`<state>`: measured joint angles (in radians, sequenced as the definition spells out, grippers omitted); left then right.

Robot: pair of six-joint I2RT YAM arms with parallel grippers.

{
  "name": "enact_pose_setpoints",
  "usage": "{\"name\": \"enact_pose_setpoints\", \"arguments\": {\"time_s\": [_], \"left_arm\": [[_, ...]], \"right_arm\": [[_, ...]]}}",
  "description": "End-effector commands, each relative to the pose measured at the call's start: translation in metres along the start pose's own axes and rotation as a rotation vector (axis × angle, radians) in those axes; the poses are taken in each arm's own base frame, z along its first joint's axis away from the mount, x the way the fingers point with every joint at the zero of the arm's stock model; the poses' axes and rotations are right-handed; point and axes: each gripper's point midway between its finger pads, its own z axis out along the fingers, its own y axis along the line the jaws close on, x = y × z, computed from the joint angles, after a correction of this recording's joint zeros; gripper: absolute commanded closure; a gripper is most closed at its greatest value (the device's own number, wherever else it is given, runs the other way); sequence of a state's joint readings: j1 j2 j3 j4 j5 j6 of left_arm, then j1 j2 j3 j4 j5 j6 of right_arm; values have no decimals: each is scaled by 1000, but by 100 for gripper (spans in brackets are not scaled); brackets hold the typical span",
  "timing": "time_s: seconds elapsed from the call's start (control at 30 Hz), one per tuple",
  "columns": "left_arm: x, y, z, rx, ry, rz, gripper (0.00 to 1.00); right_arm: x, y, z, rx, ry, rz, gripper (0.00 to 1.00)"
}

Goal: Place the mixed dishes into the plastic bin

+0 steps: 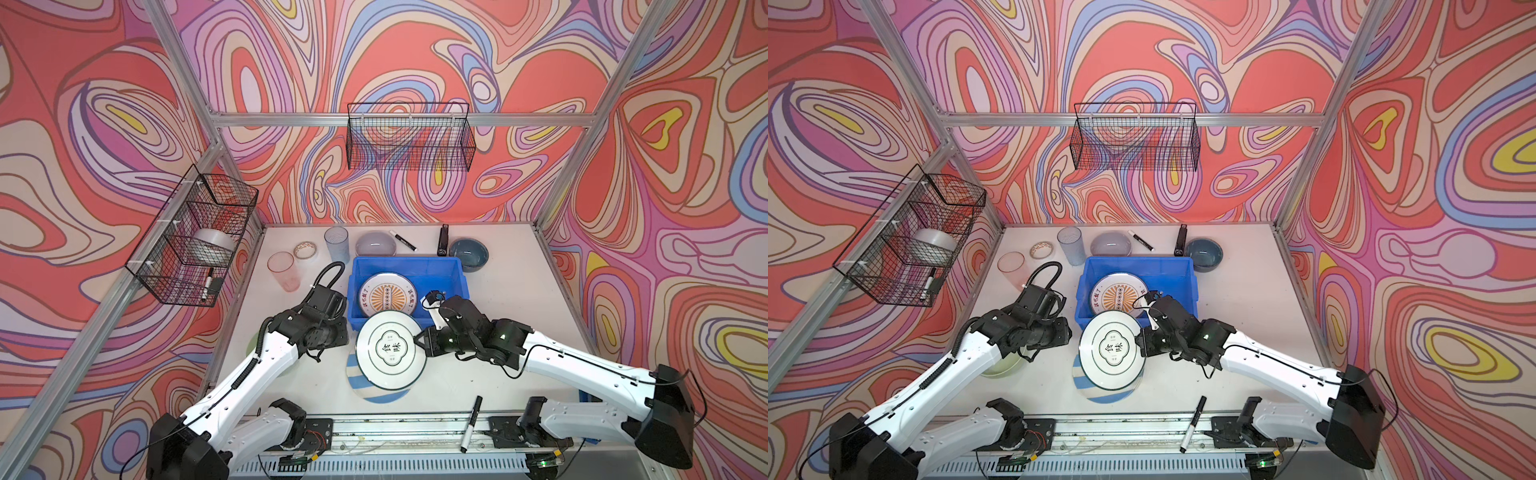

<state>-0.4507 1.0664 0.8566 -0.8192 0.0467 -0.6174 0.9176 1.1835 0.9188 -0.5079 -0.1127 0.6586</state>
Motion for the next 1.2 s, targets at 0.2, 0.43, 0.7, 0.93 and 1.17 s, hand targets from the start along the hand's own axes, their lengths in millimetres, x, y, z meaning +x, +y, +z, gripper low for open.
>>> {"name": "enact_pose_setpoints", "arguments": {"time_s": [0.2, 0.43, 0.7, 0.93, 1.17], "left_arm": [[-41, -18, -6, 73, -51, 31, 59], [-59, -34, 6, 133, -69, 58, 63], [-73, -33, 26, 75, -47, 74, 67], [-78, -30, 38, 35, -28, 75, 68], [-77, -28, 50, 19, -3, 78, 70]], "right_arm": [[-81, -12, -19, 119, -159, -9, 100], [-128, -28, -3, 133, -204, 8, 100], [-160, -44, 26, 131, -209, 27, 100], [-168, -55, 50, 105, -199, 58, 100], [-165, -63, 75, 91, -156, 66, 100]]}}
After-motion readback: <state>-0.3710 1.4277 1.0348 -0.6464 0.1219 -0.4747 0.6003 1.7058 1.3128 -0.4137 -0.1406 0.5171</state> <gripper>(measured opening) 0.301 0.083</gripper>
